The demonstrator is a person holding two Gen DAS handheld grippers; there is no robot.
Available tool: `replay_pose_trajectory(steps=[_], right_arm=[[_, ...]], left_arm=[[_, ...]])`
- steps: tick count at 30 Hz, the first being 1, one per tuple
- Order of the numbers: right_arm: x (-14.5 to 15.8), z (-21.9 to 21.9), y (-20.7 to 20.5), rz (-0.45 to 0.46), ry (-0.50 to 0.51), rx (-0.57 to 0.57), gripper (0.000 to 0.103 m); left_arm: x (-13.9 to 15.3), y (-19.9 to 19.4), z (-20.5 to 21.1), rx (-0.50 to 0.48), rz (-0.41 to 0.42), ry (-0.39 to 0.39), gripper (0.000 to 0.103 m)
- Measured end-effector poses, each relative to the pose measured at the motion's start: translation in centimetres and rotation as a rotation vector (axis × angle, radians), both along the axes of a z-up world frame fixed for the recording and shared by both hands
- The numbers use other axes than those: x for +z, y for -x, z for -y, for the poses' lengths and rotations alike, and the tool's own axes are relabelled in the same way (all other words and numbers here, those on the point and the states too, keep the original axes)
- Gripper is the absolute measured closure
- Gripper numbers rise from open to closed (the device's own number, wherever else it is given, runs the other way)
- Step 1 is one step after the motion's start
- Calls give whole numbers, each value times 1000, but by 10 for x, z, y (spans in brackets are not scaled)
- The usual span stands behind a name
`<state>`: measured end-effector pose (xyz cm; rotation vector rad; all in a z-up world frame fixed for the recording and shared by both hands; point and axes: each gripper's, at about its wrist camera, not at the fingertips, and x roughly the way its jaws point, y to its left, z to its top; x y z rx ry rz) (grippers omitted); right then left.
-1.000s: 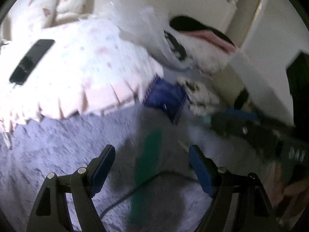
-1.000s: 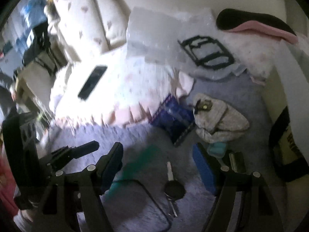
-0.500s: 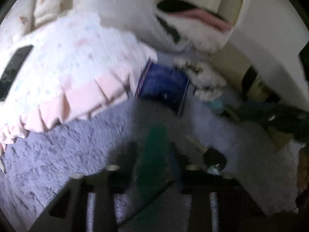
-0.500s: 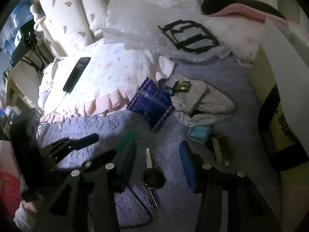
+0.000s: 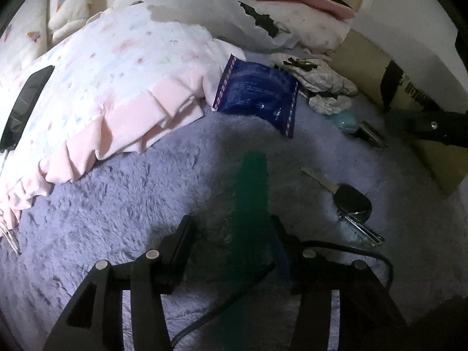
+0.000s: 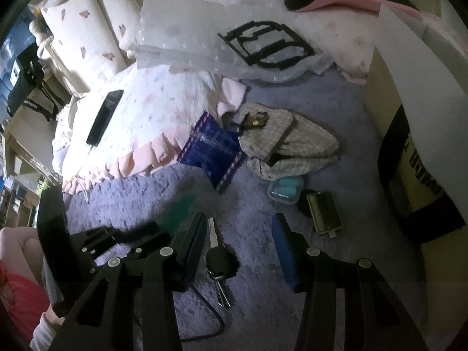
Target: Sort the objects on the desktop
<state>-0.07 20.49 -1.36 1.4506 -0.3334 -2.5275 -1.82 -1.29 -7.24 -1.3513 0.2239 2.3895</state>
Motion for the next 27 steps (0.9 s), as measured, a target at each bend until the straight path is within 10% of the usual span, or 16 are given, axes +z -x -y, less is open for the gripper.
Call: replay_pose_trajectory(steps=[6,10,27], right_arm=[[-6,-2,2,27,-2,-4,55],[-11,0,3,51,-15,10,56],[-47,40,-13,59,-117,308,54]], left_arm=[[-1,-3,3,-16,18,-48,56],[-9,2,2,-13,30,0,80],[19,-18,35,41,4,-112,81]])
